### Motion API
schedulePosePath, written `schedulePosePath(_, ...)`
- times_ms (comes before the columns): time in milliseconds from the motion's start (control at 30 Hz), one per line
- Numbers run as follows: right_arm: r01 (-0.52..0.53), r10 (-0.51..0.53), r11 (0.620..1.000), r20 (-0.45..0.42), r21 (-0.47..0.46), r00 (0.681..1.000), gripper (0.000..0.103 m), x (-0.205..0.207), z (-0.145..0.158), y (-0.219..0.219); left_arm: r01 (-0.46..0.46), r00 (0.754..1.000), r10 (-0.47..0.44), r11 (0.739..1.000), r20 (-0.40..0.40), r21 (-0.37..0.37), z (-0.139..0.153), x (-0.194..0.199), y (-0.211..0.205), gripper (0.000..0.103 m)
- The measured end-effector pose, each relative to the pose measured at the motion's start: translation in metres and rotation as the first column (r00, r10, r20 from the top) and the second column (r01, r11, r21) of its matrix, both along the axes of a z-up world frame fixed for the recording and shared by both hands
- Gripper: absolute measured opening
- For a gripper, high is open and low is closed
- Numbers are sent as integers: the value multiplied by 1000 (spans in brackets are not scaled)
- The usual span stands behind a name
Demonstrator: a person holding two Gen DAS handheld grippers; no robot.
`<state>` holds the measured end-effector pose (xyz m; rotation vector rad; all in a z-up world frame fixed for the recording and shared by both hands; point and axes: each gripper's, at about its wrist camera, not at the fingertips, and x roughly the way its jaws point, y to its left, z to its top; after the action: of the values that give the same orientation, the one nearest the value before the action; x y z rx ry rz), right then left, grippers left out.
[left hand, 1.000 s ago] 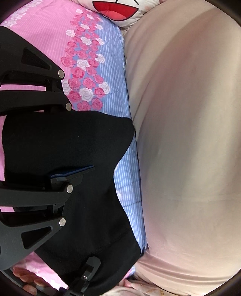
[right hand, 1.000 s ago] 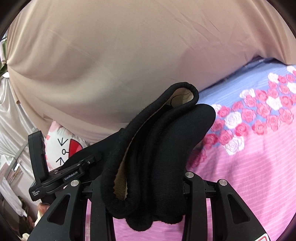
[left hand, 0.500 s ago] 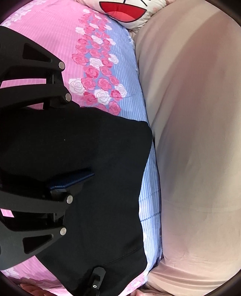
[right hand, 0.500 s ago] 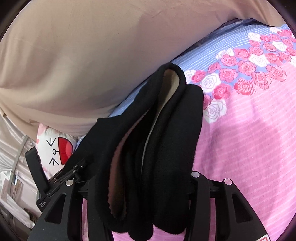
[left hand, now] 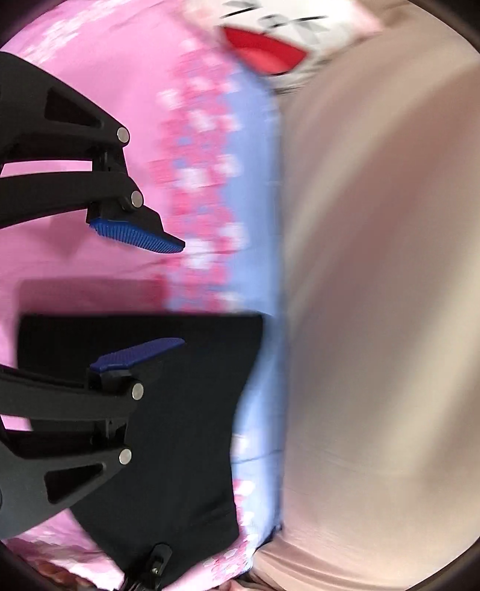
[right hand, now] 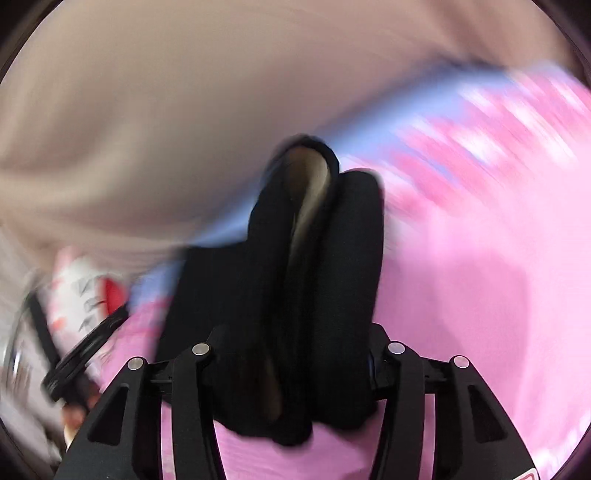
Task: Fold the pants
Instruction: 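Lower the folded trousers onto the sheet and open both grippers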
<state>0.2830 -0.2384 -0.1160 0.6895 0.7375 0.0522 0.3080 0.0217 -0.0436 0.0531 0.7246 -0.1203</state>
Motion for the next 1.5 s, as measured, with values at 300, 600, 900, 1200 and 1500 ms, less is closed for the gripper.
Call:
schedulePosePath(300,35,-2,993,271,-114,963,55,-46,81,9,58,997,-68,980,-45,-191,22,-14,-2,76)
schedulePosePath(600,-172,177,975,19,-142,984,4,93,21,29,-16,987,-11,986,-162,-164,-2,85,-61,95)
schedulePosePath(900,-74,73,996,23,47,997,1,96,-3,-22,-100,961,58,985,-271,-143,-48,128,-31,97)
schedulePosePath(1200,-101,120,952,50,-289,992,10,-21,18,27,18,997,-22,998,-73,-55,-2,-9,-34,96)
schedulePosePath(1500,-57,77,957,57,-283,995,0,-29,-11,7,-13,998,19,995,-66,96,-42,-15,-54,97)
